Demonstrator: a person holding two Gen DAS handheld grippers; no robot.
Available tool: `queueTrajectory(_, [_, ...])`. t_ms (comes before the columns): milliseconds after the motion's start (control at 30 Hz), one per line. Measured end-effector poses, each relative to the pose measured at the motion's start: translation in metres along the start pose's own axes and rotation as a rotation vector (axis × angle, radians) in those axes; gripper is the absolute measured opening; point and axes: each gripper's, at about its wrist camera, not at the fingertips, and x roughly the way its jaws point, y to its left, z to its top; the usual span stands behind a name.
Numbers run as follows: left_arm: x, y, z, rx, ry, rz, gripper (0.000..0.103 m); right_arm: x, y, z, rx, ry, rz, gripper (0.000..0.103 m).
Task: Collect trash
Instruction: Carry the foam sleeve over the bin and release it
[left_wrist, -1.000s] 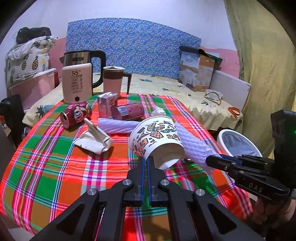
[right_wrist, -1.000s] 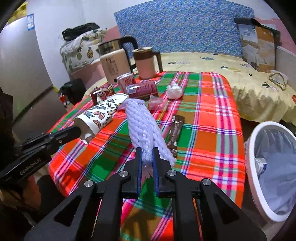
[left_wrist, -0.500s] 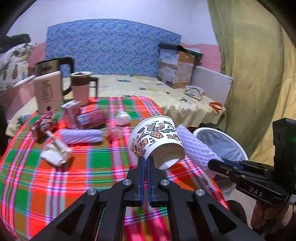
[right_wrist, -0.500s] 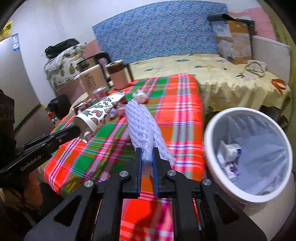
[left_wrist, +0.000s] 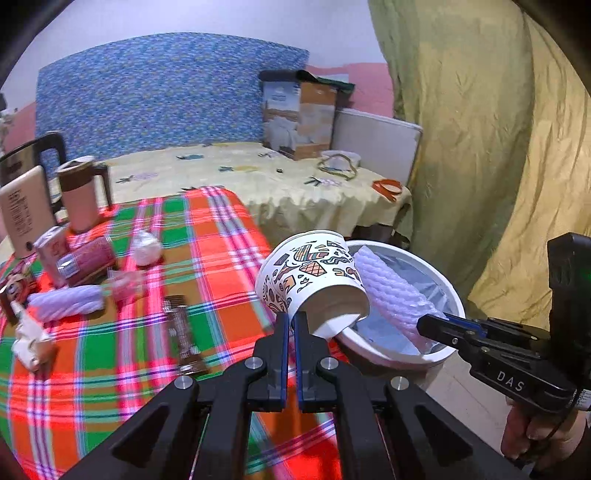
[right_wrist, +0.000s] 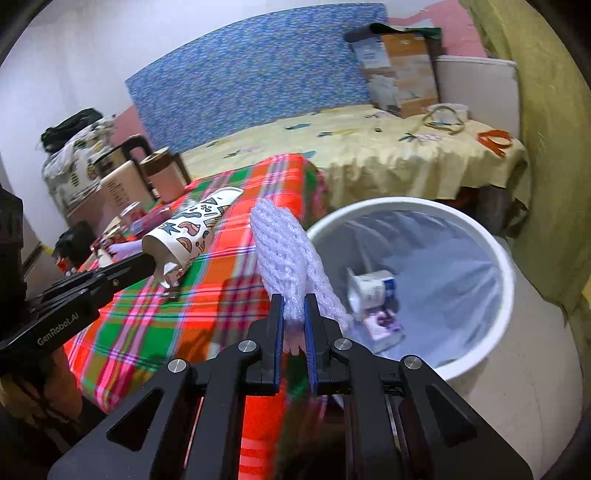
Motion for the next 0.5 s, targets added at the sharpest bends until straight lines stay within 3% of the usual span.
queueTrajectory(500, [0.061,-0.043,0.004,0.077,0.086,-0.072,0.002,0.008,-0.047,-0.006,0.085,0.044,-0.1,0.013])
